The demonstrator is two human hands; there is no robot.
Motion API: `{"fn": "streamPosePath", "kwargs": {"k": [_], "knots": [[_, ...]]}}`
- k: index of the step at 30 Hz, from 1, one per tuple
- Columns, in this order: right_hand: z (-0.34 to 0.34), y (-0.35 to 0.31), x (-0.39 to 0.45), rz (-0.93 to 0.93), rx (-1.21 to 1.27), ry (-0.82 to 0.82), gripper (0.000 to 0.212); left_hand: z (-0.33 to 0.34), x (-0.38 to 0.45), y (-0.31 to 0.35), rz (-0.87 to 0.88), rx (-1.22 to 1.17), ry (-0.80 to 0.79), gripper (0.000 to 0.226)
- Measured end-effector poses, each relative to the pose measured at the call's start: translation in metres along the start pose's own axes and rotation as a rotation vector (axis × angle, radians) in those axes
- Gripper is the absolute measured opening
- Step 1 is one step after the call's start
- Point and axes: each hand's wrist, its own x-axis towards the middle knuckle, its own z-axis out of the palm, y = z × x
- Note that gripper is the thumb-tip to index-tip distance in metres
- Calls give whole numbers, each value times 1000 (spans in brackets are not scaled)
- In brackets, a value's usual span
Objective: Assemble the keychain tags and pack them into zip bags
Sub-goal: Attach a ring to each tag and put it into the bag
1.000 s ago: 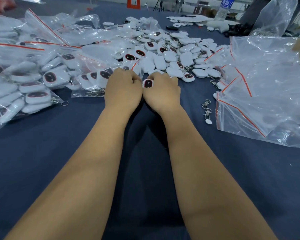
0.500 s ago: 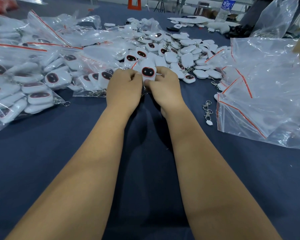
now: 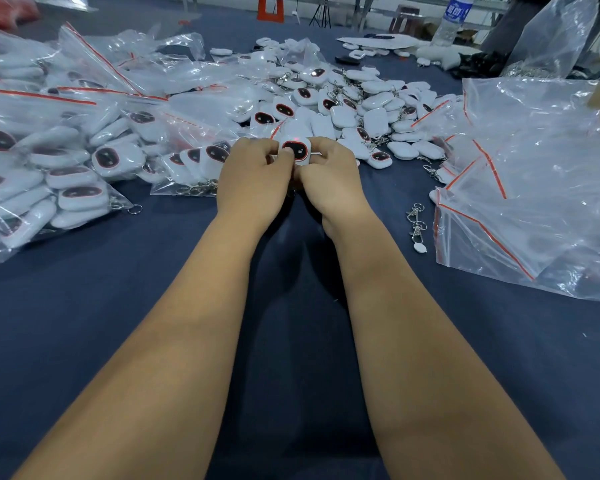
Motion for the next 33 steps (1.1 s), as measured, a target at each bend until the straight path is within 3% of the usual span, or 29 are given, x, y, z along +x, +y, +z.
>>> {"fn": "streamPosePath", "kwargs": {"k": [4,14,23,33], "knots": [[0,-1,-1,-12,-16,-28,29,-2,0,2,-63,-164,-7,24],[-1,-4,0,22,24,3,18,0,1,0,-37,-113,-9,28],[0,-2,2,2,-85,23,22,0,0,1,-46,-77,-12,34],[1,-3,2,10,-38,4,24,0,0,2,-64,-92,-12,31]]}}
